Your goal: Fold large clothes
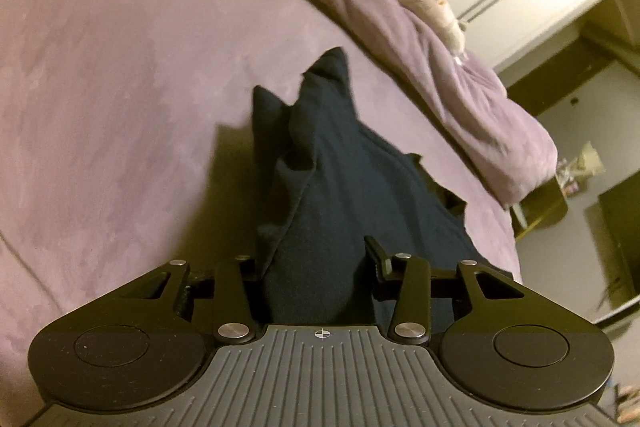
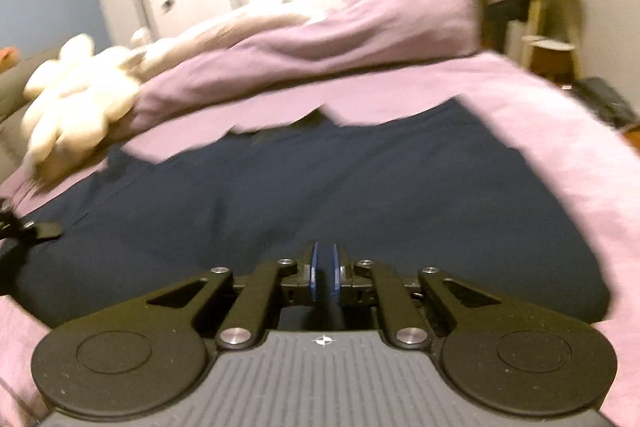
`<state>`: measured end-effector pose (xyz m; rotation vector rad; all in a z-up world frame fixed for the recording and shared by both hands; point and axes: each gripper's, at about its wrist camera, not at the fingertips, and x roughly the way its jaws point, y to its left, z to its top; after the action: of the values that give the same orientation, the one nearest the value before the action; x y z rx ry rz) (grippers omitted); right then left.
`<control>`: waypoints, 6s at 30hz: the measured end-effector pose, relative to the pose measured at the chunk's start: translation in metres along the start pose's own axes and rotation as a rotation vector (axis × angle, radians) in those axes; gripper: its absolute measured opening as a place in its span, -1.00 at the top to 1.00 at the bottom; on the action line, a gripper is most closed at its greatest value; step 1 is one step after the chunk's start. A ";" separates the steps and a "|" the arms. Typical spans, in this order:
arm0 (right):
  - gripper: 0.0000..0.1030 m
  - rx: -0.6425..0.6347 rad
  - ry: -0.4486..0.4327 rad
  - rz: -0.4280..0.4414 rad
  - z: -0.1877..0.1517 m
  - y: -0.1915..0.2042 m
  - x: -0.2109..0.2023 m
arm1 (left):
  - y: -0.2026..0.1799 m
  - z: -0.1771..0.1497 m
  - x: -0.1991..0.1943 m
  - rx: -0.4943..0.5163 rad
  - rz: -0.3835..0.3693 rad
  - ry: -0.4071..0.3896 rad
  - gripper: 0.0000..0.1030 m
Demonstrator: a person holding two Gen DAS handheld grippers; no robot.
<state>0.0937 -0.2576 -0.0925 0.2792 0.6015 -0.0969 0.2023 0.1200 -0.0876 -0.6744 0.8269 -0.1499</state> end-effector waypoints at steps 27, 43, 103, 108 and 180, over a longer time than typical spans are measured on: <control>0.74 0.324 -0.100 -0.199 0.001 -0.148 -0.051 | -0.219 -0.175 0.082 0.683 -0.192 0.088 -0.42; 0.65 0.002 0.131 0.142 0.047 -0.048 0.034 | -0.127 -0.120 -0.051 0.597 -0.332 0.118 -0.72; -0.65 0.522 0.188 0.384 0.061 -0.141 0.097 | -0.104 -0.068 0.125 0.043 -0.161 0.286 -0.66; -0.43 0.374 0.228 0.387 0.072 -0.109 0.119 | -0.105 -0.070 0.125 0.048 -0.150 0.281 -0.66; -0.01 -0.152 -0.094 -0.181 0.081 -0.068 0.105 | -0.209 -0.097 0.177 0.345 0.125 -0.045 -0.96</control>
<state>0.2126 -0.3468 -0.1048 0.0719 0.5368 -0.2364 0.2799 -0.1587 -0.1192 -0.2998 0.7733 -0.1592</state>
